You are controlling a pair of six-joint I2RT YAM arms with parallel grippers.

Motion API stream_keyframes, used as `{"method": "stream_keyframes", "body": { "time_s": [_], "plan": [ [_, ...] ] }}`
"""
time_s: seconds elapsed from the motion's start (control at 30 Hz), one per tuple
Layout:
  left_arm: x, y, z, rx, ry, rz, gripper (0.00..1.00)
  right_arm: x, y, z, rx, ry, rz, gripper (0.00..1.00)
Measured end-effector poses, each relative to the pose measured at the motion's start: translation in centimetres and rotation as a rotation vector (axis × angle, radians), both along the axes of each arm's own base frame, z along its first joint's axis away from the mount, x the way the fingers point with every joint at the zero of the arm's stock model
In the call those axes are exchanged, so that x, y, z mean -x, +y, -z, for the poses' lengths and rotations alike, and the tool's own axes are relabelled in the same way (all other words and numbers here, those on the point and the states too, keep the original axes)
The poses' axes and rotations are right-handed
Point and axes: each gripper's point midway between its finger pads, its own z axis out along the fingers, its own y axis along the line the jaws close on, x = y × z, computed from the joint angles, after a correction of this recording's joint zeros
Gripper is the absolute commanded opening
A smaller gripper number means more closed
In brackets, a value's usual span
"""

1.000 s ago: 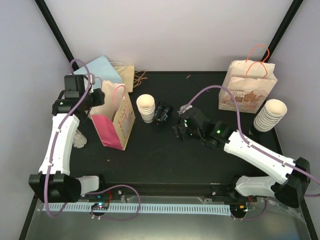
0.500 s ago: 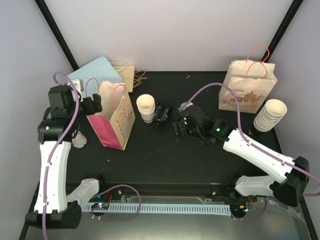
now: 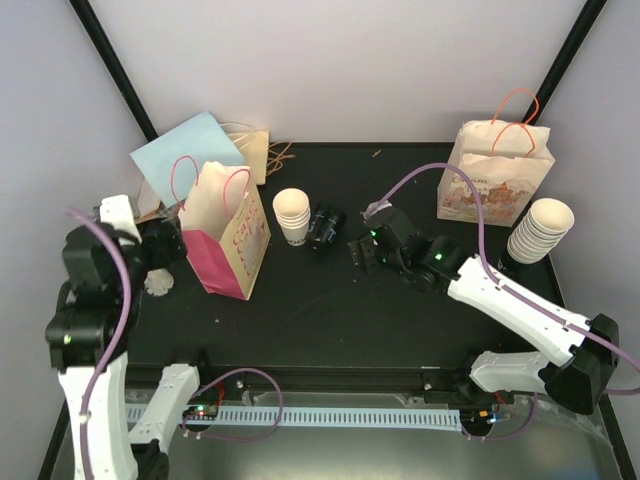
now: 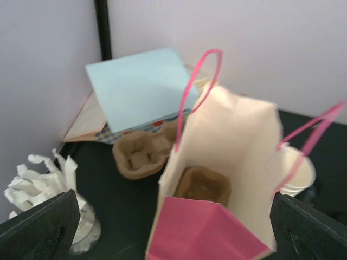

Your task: Pack the takeout coffee

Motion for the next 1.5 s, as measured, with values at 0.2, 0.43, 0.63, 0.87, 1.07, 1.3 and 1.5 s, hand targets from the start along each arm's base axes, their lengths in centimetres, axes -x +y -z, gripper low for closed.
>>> {"method": "stream_keyframes", "body": {
  "time_s": [0.2,0.43,0.63,0.87,1.07,1.3,1.5],
  "plan": [
    [3.2,-3.0,-3.3,0.104,-0.147,0.133,0.95,-0.6,-0.8,0.1,-0.022,0.022,0.047,0.86],
    [2.9,-6.3,-2.2,0.242,-0.103,0.289,0.92,-3.5,-2.8,0.5,-0.136,0.069,0.133,0.83],
    [2.2,-8.9,-3.6,0.32,-0.131,0.424,0.91,-7.2,-1.6,2.6,-0.183,0.172,0.153,0.84],
    [1.4,-13.3,-4.1,0.351,-0.112,0.62,0.92,-11.9,-0.6,3.0,-0.218,0.21,0.134,0.84],
    [0.2,-17.2,-2.8,0.322,-0.039,0.728,0.92,-14.6,0.4,2.6,-0.224,0.194,-0.007,0.83],
    [-0.6,-20.9,0.9,0.272,0.057,0.795,0.92,-17.0,-0.6,6.2,-0.224,0.258,-0.11,0.83],
    [-0.4,-22.9,6.9,0.236,0.191,0.817,0.92,-19.1,1.4,7.8,-0.23,0.265,-0.236,0.83]
  ]
}}
